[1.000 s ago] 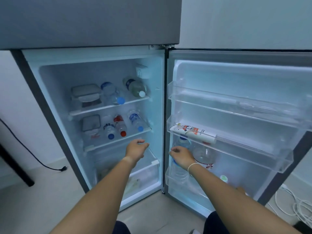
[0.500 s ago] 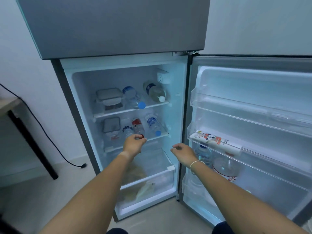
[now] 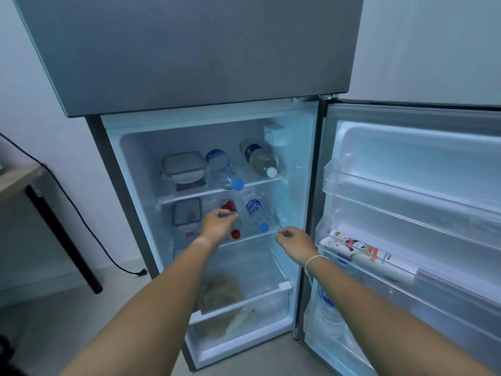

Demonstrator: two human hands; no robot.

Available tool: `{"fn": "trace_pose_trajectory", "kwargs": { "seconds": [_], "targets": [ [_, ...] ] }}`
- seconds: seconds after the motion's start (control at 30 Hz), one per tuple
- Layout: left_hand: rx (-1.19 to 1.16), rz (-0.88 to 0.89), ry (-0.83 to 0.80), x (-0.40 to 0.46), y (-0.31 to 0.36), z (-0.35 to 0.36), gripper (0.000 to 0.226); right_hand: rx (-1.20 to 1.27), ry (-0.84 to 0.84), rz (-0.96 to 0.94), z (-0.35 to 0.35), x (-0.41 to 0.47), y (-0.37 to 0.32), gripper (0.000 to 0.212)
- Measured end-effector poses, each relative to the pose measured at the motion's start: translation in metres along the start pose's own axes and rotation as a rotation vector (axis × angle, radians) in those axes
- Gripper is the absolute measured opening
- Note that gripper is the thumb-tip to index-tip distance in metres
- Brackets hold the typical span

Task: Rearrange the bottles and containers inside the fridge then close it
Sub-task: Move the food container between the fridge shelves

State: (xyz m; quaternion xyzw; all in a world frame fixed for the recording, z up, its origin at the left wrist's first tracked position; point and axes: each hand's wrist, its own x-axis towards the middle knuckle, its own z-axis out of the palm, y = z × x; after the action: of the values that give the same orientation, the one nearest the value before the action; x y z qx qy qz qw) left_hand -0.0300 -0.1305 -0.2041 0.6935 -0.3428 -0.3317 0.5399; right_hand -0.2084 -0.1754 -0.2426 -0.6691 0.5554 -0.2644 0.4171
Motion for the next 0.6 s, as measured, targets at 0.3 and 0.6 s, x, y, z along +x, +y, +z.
{"fn": "trace_pose_trajectory", "kwargs": {
  "seconds": [0.3,0.6],
  "targets": [
    [-0.007,-0.019,0.065,0.033,0.018,-0.009,0.041,0.053,-0.034,-0.001,0.007,0.027,-0.006,0.033],
    [0.046,-0.092,0.376,0.094,0.034,-0.059,0.032,0.052,-0.091,0.003,0.035,0.052,-0.016,0.035]
  ]
}}
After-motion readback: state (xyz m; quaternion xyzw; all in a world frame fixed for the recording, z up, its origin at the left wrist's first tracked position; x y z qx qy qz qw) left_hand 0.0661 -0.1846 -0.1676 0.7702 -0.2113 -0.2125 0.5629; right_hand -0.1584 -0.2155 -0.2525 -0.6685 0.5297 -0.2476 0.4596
